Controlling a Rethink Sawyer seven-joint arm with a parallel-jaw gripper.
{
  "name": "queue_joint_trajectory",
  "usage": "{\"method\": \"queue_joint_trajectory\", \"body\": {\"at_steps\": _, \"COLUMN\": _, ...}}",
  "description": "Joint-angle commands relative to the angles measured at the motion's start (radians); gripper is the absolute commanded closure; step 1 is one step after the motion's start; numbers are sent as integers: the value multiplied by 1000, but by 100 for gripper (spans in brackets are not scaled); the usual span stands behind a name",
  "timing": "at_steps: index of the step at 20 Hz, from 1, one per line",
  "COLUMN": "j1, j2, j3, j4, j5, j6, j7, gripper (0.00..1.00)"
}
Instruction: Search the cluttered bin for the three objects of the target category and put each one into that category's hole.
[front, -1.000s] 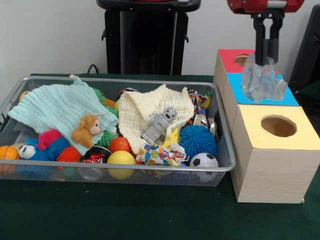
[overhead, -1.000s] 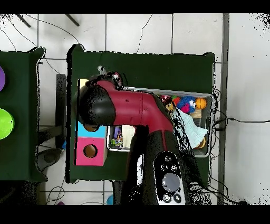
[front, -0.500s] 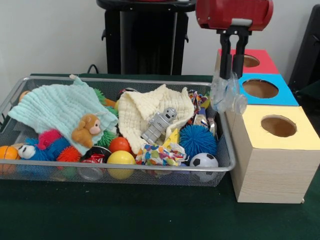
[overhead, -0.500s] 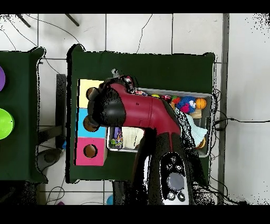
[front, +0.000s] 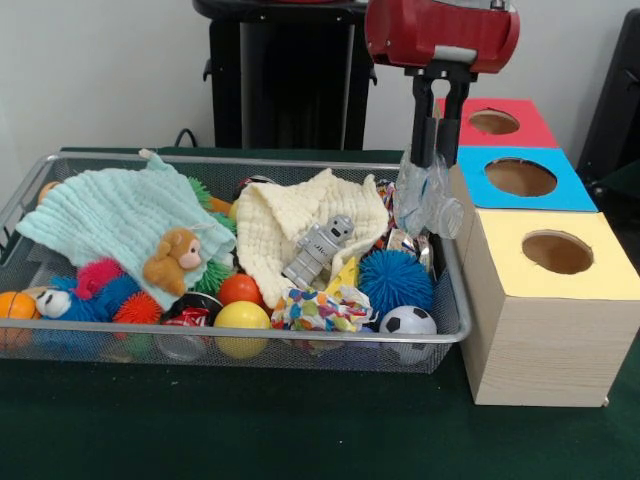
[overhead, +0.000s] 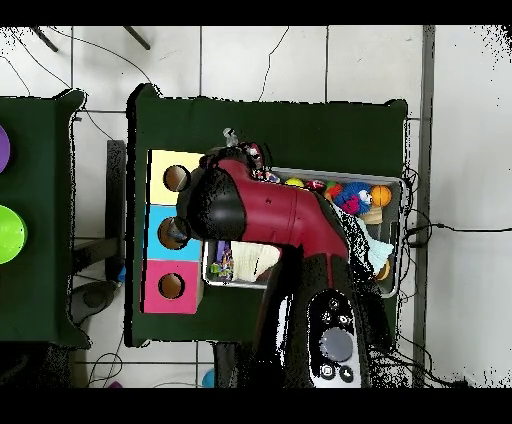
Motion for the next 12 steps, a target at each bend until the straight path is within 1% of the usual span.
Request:
{"method": "queue_joint_trajectory", "body": {"at_steps": 1, "j1": 24, "j2": 38, "j3": -1, "j4": 53, "j5": 51, "j6": -36, "j7": 295, "gripper": 100}}
{"method": "queue_joint_trajectory", "body": {"at_steps": 3, "j1": 63, "j2": 42, "j3": -39, "j4": 31, "j5": 54, "j6": -10, "j7": 309, "gripper": 100}}
{"method": "queue_joint_trajectory", "body": {"at_steps": 7, "j1": 154, "j2": 73, "j3": -129, "j4": -39, "j5": 73, "j6": 68, "j7": 356, "gripper": 100}}
{"method": "queue_joint_trajectory", "body": {"at_steps": 9, "j1": 177, "j2": 87, "j3": -142, "j4": -53, "j5": 92, "j6": 87, "j7": 369, "gripper": 100}}
{"method": "queue_joint_trajectory", "body": {"at_steps": 12, "j1": 165, "j2": 88, "j3": -109, "j4": -36, "j5": 123, "j6": 94, "j7": 356, "gripper": 100}}
